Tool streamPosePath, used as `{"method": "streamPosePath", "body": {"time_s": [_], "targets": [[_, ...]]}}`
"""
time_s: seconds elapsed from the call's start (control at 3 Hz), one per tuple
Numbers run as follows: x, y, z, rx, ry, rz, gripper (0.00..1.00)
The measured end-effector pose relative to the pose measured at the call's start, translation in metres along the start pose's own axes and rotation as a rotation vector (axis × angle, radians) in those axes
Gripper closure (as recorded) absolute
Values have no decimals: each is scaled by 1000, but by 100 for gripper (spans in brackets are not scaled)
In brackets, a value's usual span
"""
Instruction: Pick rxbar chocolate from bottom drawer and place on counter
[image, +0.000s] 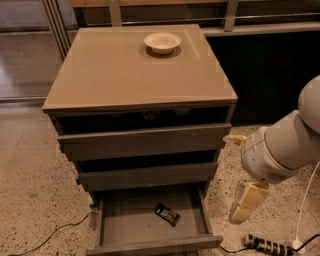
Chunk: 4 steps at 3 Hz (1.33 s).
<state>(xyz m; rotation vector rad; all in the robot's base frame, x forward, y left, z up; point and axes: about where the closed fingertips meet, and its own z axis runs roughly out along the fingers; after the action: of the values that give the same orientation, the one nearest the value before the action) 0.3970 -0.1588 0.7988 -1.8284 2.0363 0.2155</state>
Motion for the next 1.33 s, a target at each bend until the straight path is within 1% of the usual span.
{"method": "streamPosePath", "body": {"time_s": [0.33, 0.67, 1.0, 1.33], "targets": [[-3, 9, 26, -24, -27, 3, 0], [-8, 17, 58, -36, -33, -3, 0], [-14, 15, 99, 0, -17, 1, 0], [-14, 15, 99, 0, -17, 1, 0]]}}
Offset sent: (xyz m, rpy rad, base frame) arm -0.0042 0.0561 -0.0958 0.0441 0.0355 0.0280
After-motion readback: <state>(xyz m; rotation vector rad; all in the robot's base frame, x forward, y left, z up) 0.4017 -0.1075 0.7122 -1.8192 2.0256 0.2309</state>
